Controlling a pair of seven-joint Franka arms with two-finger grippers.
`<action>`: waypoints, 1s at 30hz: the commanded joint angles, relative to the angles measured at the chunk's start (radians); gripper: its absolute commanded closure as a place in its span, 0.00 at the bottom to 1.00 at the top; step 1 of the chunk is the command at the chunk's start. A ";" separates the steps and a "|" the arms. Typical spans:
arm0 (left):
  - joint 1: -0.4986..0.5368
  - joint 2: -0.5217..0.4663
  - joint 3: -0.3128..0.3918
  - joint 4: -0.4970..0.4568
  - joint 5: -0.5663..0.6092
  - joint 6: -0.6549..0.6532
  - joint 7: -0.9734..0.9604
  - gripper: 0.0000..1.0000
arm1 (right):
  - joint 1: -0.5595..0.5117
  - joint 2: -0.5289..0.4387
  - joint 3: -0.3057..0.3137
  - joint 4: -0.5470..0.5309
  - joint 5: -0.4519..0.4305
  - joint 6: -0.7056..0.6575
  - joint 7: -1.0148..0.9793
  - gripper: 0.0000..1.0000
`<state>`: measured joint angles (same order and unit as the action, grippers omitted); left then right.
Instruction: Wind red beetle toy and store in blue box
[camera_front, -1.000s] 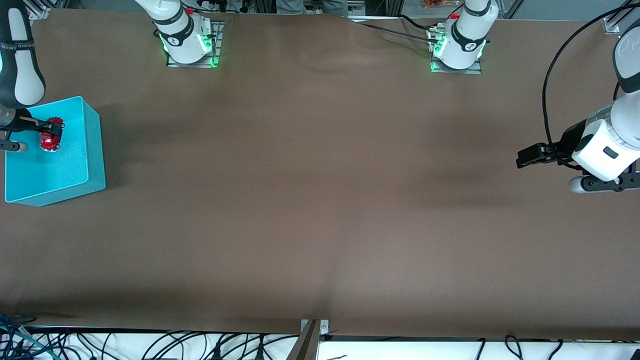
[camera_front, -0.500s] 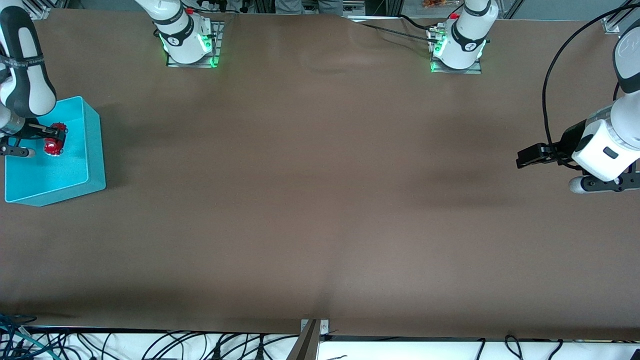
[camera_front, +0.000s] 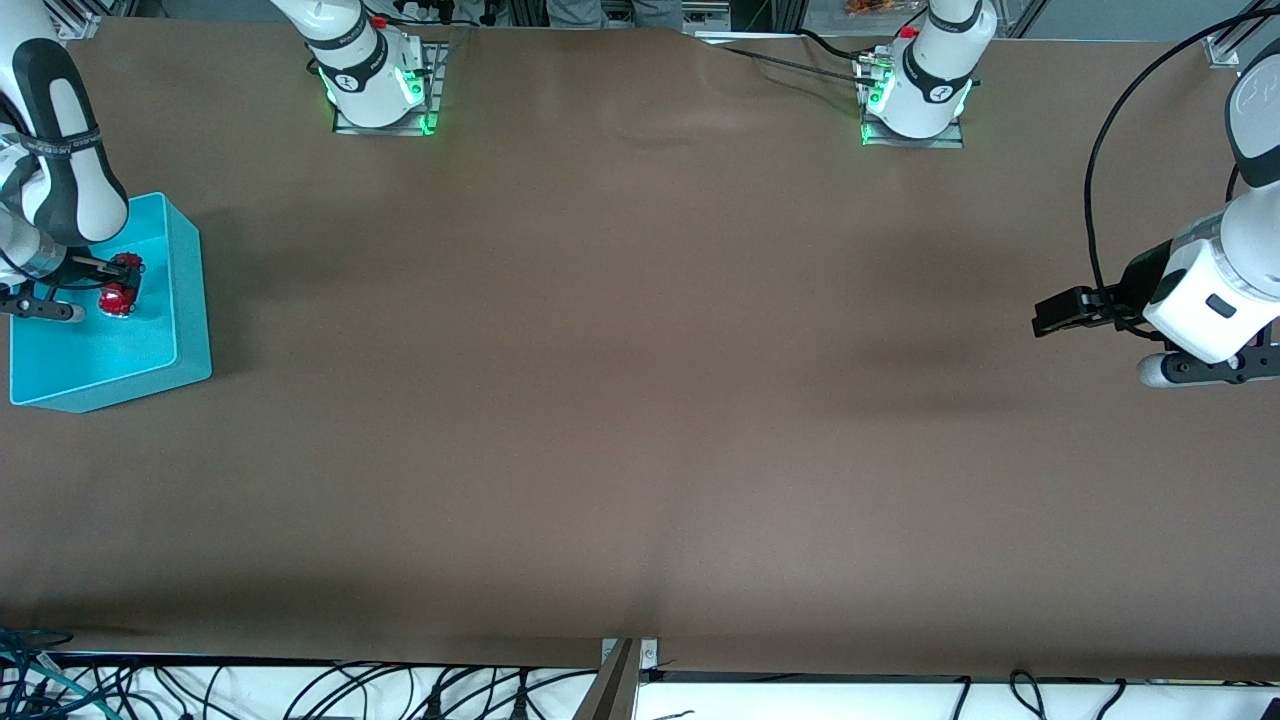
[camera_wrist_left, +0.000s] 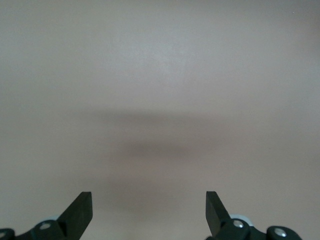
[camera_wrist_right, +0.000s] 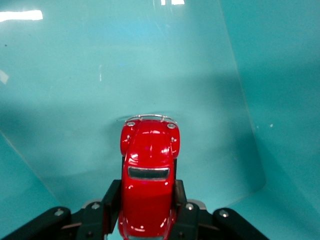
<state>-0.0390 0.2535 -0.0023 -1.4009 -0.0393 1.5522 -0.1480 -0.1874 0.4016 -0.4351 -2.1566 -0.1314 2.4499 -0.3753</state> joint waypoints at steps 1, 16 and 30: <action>0.002 0.010 0.004 0.030 -0.014 -0.020 0.021 0.00 | -0.026 0.008 0.018 0.018 0.003 0.004 -0.022 0.81; 0.004 0.010 0.004 0.030 -0.014 -0.020 0.021 0.00 | -0.026 0.011 0.018 0.017 0.003 0.004 -0.022 0.35; 0.004 0.010 0.004 0.030 -0.016 -0.021 0.021 0.00 | -0.026 0.009 0.019 0.015 0.003 0.004 -0.020 0.00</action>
<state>-0.0376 0.2536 -0.0022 -1.4009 -0.0393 1.5522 -0.1480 -0.1933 0.4046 -0.4316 -2.1565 -0.1314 2.4525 -0.3759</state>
